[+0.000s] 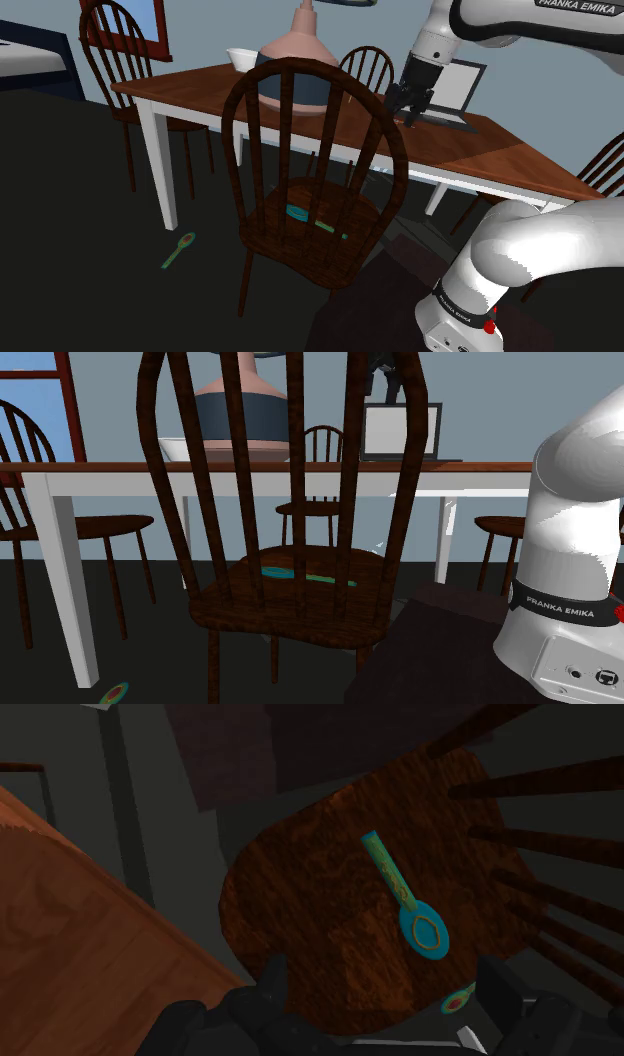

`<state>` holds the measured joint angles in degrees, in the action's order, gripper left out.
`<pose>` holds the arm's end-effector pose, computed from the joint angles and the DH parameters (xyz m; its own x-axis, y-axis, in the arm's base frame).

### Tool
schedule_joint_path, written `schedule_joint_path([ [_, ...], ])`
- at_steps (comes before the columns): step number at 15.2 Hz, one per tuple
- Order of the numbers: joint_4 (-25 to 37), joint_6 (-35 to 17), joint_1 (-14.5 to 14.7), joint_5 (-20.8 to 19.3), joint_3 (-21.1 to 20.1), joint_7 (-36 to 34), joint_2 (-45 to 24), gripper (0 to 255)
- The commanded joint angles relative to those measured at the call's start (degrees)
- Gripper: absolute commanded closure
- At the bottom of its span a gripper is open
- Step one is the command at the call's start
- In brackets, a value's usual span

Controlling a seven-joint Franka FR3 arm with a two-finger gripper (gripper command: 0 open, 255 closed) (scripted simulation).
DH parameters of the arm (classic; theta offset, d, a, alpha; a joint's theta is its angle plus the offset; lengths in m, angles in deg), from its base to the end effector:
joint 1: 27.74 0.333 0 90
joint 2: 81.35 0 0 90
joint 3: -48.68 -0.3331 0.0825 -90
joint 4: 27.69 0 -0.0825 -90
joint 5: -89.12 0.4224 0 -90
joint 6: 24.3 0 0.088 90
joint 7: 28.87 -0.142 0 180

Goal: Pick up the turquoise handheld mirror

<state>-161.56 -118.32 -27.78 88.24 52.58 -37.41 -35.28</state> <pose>0.3383 -0.0309 0.5898 0.9747 -0.1995 0.1009 -0.1954 -0.9795 -0.0492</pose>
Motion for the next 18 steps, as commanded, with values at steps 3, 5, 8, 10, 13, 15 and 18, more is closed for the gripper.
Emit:
schedule_joint_path([
  [3, -2.9, -3.82, 0.62, 0.14, 0.04, 0.87, -1.07, 0],
  [5, -5.55, -7.72, 1.27, 0.3, 0.09, 1.76, -2.46, 0],
  [8, -9.03, -13.71, 2.28, 0.58, 0.15, 3.12, -5.19, 0],
  [10, -11.0, -17.79, 3.0, 0.8, 0.2, 4.06, -7.45, 0],
  [13, -13.41, -24.04, 4.12, 1.21, 0.27, 5.51, -11.51, 0],
  [15, -14.63, -28.25, 4.89, 1.57, 0.3, 6.54, -14.66, 0],
  [18, -15.87, -34.59, 6.14, 2.23, 0.37, 8.18, -20.0, 0],
])
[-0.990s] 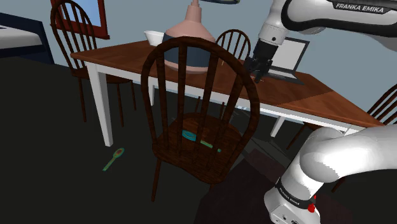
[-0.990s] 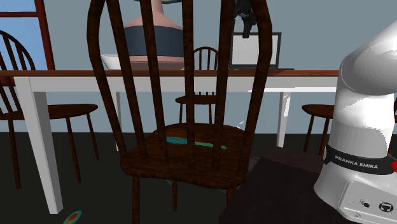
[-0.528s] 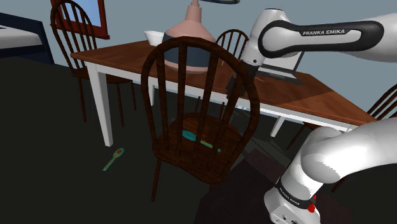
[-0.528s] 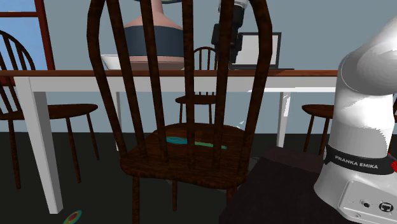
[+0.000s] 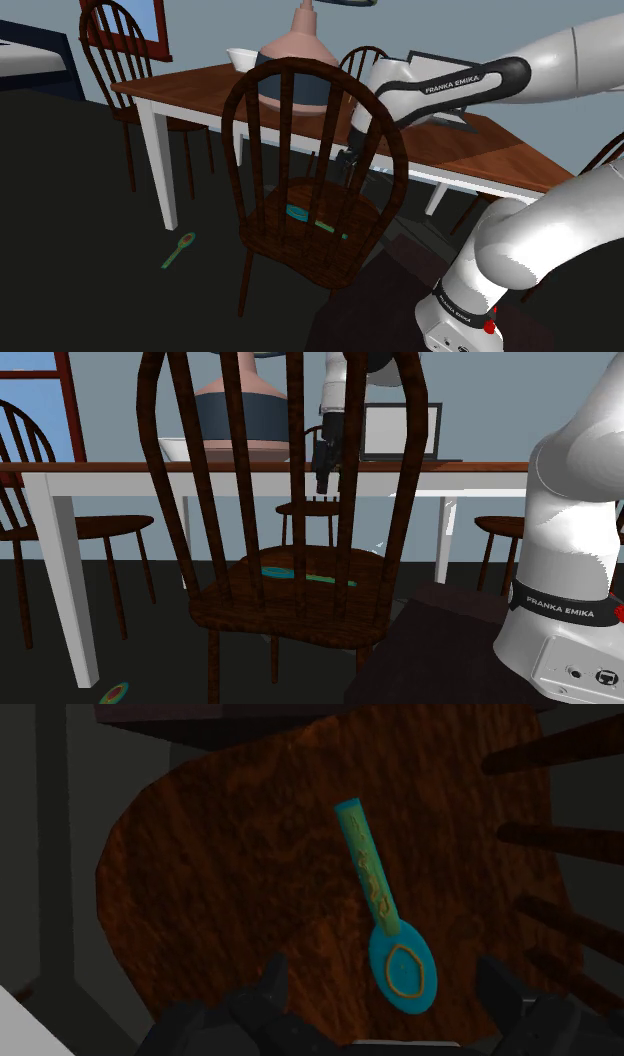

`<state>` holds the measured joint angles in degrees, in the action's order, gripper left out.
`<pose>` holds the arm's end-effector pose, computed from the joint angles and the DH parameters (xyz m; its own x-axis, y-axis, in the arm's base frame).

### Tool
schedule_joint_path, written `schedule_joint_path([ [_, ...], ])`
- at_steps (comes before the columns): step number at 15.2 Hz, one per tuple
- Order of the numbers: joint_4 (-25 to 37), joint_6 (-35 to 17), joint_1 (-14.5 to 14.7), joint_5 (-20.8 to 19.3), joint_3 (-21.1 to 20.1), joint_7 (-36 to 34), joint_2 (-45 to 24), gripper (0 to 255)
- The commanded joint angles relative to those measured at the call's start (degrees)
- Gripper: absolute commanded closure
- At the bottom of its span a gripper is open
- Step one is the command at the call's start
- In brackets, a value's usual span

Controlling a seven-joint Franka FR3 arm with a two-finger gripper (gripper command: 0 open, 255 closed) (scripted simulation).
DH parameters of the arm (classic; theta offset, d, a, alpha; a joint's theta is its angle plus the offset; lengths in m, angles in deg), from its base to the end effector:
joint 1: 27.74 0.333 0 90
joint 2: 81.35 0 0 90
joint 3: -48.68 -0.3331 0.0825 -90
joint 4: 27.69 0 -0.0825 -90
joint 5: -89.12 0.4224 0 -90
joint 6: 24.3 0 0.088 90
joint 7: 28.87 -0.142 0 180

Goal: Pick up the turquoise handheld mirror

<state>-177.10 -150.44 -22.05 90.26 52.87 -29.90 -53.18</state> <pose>0.4190 0.0141 0.3827 0.9966 0.0021 0.0828 0.0065 -0.9986 -0.0530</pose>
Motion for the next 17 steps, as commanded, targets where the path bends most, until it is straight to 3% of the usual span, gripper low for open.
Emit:
schedule_joint_path([
  [1, -0.58, -4.58, 0.84, 0.48, 0.1, 1.25, -4.03, 0],
  [11, 1.48, -23.88, 5.22, 5.46, -0.3, 8.7, -26.3, 0],
  [17, 1.62, -29.21, 5.49, 7.63, -0.72, 10.73, -31.89, 0],
])
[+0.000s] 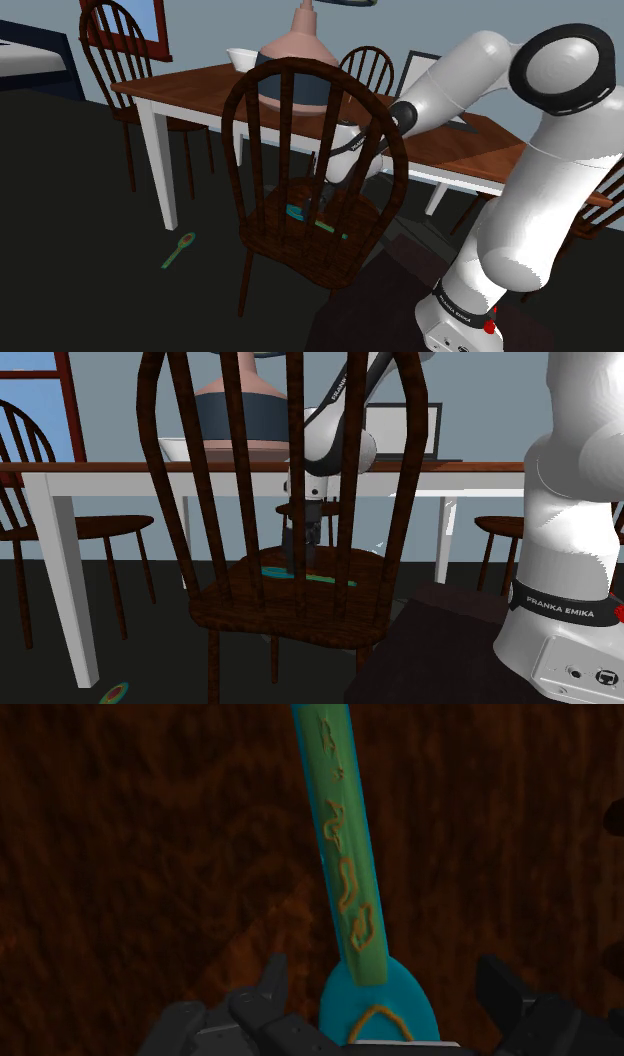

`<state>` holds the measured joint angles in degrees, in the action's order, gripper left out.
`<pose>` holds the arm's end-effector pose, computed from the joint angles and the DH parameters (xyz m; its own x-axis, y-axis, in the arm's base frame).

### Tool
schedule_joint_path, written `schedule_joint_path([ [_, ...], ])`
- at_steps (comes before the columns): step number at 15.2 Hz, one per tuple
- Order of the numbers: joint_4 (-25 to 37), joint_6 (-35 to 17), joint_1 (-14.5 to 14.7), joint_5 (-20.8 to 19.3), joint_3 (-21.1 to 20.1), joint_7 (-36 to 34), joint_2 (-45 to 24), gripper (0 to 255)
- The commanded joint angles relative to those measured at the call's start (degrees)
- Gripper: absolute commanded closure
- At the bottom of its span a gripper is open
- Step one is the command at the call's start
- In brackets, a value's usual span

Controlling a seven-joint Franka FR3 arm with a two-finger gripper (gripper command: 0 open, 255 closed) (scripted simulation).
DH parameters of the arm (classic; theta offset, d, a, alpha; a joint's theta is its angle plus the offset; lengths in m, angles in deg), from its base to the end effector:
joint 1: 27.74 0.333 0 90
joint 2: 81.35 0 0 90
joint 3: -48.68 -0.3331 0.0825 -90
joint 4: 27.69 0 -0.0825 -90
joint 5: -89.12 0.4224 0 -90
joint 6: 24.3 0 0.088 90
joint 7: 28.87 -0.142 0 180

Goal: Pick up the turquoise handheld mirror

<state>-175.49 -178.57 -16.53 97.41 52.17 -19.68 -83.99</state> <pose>0.4711 0.0610 0.1994 0.9838 0.1637 0.0727 0.1680 -0.9841 -0.0575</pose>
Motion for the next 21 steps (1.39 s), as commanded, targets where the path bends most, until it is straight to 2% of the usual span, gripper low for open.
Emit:
schedule_joint_path([
  [1, -0.01, -1.91, -0.04, 0.86, -0.11, 0.83, -1.9, 0],
  [4, -0.01, -3.21, -0.09, 1.49, -0.29, 1.36, -3.23, 0],
  [5, 0.04, -3.24, -0.04, 1.49, -0.32, 1.28, -3.3, 255],
  [14, 0.0, -3.21, -0.09, 1.5, -0.29, 1.37, -3.23, 255],
  [21, 0.24, 2.65, -0.04, -1.01, 0.25, -0.74, 2.47, 255],
])
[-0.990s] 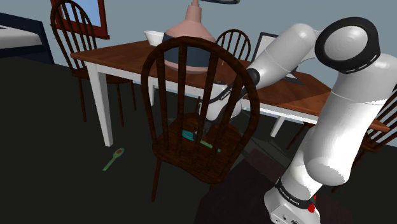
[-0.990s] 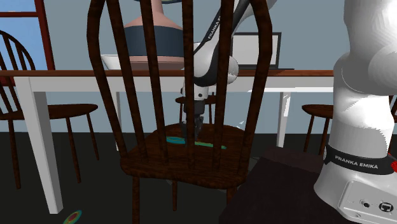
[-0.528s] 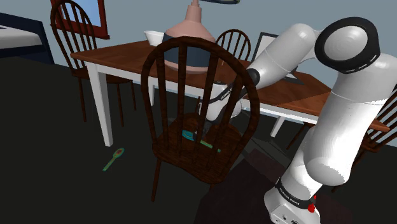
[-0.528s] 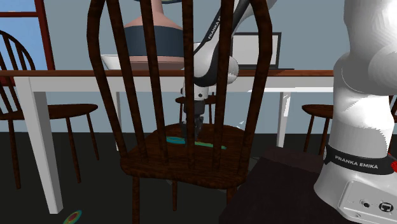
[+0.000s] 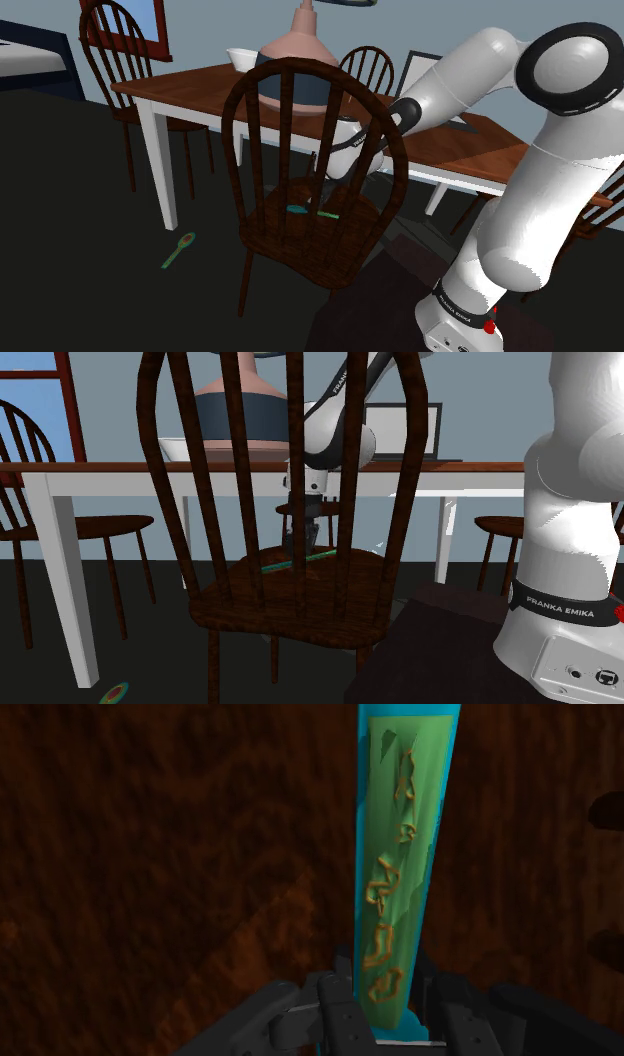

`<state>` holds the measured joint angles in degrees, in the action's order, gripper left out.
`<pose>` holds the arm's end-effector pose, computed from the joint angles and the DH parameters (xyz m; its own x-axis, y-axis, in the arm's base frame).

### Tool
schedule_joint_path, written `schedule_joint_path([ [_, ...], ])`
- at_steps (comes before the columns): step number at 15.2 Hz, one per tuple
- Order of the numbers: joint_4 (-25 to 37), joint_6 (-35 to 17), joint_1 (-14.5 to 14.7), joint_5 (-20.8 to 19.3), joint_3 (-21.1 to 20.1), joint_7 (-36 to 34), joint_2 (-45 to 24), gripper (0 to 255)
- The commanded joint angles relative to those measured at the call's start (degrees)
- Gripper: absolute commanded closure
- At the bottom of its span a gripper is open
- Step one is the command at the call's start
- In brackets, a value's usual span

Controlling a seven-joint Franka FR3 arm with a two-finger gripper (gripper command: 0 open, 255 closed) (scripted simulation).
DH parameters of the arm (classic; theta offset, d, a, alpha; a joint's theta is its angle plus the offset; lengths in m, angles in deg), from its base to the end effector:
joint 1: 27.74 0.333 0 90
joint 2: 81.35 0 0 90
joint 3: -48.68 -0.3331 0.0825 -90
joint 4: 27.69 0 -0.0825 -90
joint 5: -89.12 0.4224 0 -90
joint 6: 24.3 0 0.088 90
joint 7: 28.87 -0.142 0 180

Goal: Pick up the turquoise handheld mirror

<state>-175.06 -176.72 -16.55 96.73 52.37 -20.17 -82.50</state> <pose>0.4736 0.0606 0.2115 0.9837 0.1638 0.0737 0.1682 -0.9841 -0.0574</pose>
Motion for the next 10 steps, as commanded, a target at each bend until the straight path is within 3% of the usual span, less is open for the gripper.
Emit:
schedule_joint_path([
  [1, -0.09, 1.65, -0.05, -0.62, 0.09, -0.5, 1.74, 255],
  [10, 1.02, 7.82, -0.31, -2.27, 0.13, -1.95, 6.86, 255],
])
